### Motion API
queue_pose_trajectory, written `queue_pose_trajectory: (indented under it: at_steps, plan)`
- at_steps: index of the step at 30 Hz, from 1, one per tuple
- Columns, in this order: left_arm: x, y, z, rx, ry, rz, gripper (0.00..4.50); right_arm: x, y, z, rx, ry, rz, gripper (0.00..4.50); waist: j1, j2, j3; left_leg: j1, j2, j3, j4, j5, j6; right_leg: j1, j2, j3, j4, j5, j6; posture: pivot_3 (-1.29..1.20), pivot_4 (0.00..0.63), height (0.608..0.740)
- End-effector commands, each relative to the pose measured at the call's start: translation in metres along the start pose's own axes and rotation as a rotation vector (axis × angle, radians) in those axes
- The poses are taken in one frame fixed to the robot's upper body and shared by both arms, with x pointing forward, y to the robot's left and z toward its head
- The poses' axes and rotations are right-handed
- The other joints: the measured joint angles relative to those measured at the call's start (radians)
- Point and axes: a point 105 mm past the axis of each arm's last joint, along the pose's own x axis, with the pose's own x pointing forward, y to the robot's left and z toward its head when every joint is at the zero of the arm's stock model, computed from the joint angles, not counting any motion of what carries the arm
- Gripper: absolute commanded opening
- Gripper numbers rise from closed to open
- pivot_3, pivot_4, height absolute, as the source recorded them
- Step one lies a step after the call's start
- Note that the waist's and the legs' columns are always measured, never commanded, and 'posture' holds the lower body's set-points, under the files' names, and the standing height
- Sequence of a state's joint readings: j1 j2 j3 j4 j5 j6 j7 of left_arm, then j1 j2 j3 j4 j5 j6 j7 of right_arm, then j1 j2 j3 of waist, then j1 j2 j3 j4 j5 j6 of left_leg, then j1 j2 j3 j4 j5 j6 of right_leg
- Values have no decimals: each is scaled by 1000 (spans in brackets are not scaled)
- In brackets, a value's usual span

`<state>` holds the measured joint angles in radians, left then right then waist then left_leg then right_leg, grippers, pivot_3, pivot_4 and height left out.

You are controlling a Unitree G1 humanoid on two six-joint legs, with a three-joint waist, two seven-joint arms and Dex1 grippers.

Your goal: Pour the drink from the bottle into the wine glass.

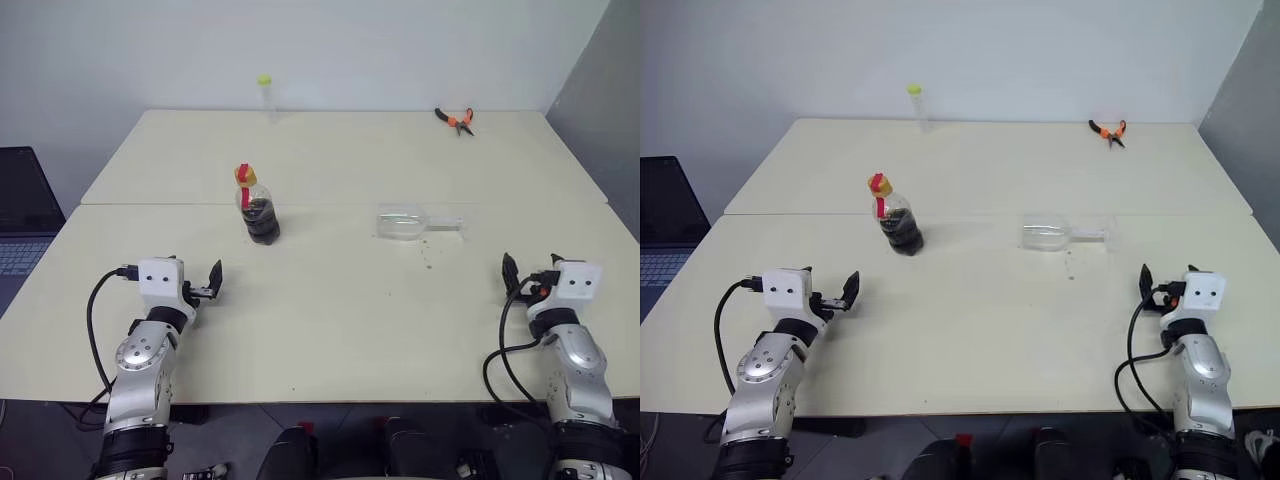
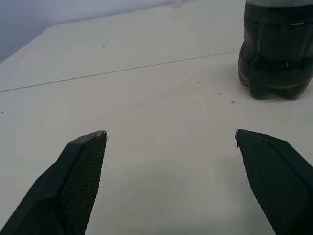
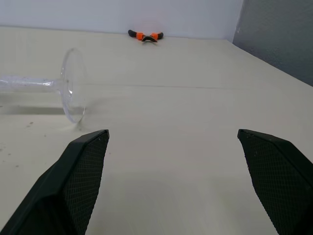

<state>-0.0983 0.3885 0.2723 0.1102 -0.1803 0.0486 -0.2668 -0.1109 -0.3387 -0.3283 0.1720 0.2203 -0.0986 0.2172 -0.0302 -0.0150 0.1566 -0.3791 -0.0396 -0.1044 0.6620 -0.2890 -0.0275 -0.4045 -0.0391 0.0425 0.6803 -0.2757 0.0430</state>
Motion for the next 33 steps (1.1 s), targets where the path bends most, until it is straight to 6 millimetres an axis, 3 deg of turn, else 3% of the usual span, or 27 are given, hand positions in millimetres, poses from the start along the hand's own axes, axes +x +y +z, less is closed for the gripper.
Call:
queue_pose_trajectory:
  at_steps: [1,11,15,22,26,33]
  plan:
    - [0,2,16,25,-78,3,4451,3,-1,18,-3,-63,-2,4500,1,0,0,0,0,0,0,0,0,0,0,0,0,0,0,0,150,740]
    - [-3,-1,16,47,-91,-31,4451,2,6,21,-1,-65,44,4500,1,0,0,0,0,0,0,0,0,0,0,0,0,0,0,0,150,740]
    - [-10,-8,21,-7,-127,-144,4451,0,19,29,30,-83,124,4500,0,0,0,0,0,0,0,0,0,0,0,0,0,0,0,0,150,740]
    - [1,-23,30,1,-152,-236,4451,-25,79,58,42,-102,526,4500,3,0,0,-1,0,-1,0,0,0,0,0,-1,0,0,0,0,150,740]
    - [15,-36,40,-15,-167,-299,4451,-63,120,81,81,-51,875,4500,4,0,1,-1,-1,-2,1,0,0,1,0,-1,-1,0,0,0,150,740]
    - [39,-47,46,-16,-156,-345,4451,-71,145,101,63,-45,1022,4500,2,-2,1,-1,0,-3,1,0,0,1,1,-3,-1,0,0,0,150,740]
